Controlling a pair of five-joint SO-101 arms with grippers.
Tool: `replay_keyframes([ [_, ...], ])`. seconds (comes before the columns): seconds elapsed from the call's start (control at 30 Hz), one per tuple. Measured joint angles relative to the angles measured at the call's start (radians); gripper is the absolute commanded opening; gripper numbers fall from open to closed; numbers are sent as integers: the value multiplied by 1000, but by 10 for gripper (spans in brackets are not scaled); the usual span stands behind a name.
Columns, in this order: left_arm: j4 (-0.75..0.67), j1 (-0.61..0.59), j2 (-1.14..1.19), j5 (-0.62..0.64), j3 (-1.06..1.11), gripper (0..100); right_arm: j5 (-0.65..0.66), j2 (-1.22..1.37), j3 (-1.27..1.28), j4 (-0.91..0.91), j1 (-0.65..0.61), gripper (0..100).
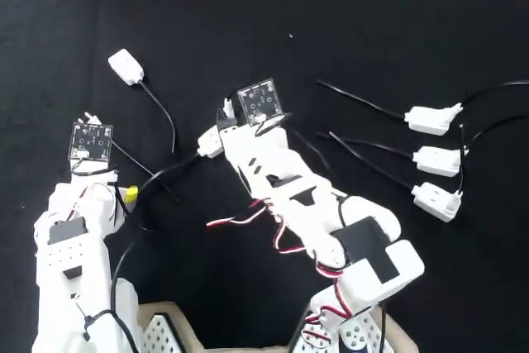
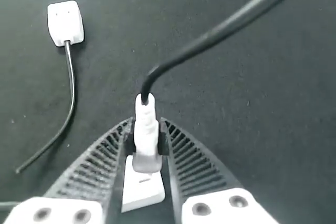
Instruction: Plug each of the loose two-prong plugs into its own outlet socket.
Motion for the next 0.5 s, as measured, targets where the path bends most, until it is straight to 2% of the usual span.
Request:
replay_keyframes([
  [0.33, 0, 0, 0, 0, 0, 300, 98, 48, -15, -2, -23, 12],
  [0.5, 0, 0, 0, 0, 0, 300, 103, 48, -15, -2, -28, 12],
])
